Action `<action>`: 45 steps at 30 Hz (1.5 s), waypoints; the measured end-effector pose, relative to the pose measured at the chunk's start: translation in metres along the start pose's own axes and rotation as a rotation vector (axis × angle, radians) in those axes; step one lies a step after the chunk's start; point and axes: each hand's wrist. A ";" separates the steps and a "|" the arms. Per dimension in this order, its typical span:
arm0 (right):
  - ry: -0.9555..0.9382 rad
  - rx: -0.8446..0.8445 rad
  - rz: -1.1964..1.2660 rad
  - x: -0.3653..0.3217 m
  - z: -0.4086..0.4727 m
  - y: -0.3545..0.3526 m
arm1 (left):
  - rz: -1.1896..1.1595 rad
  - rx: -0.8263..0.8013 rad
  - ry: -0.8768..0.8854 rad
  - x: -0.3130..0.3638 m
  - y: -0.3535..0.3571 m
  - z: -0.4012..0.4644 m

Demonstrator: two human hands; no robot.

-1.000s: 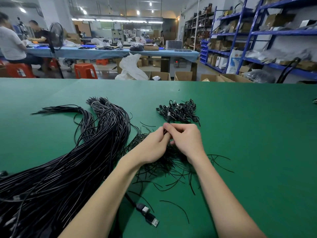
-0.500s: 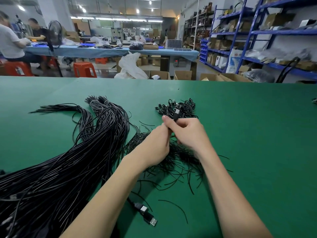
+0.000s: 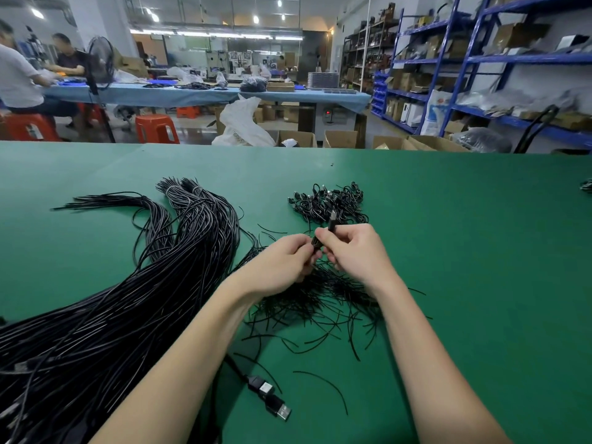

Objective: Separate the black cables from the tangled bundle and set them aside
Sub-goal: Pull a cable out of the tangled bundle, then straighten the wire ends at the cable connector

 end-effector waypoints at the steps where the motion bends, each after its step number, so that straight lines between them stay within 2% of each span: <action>1: 0.004 -0.034 0.027 0.001 0.000 -0.002 | -0.092 -0.036 -0.029 -0.001 -0.004 0.000; 6: 0.061 -0.130 0.244 0.006 0.003 -0.005 | -0.607 -0.176 -0.242 -0.006 -0.021 -0.004; 12: 0.125 -0.070 0.312 0.018 0.008 -0.003 | -0.802 0.000 -0.289 -0.011 -0.010 0.003; 17: 0.067 -0.101 0.491 0.020 0.006 -0.003 | -0.976 0.012 -0.392 -0.011 -0.011 0.003; 20: 0.039 -0.154 0.602 0.021 0.003 -0.004 | -1.029 -0.033 -0.416 -0.009 -0.012 0.002; 29: 0.031 -0.190 0.638 0.026 0.001 -0.002 | -1.059 -0.074 -0.407 -0.012 -0.016 -0.002; 38: 0.061 -0.261 0.831 0.030 -0.002 -0.002 | -1.115 -0.100 -0.461 -0.014 -0.009 0.000; 40: 0.111 -0.208 0.759 0.027 0.000 0.001 | -1.117 -0.030 -0.453 -0.015 -0.008 0.002; 42: 0.173 -0.158 0.567 0.024 0.003 0.002 | -1.116 0.086 -0.444 -0.019 -0.007 0.003; 45: 0.134 -0.095 -0.024 0.025 0.002 0.001 | -1.081 0.272 -0.378 -0.026 -0.008 0.007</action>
Point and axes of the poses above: each hand's wrist, its own z-axis towards the middle knuckle, its own y-axis out of the palm, x = y × z, and after that the axes turned 2 degrees about z, right-handed
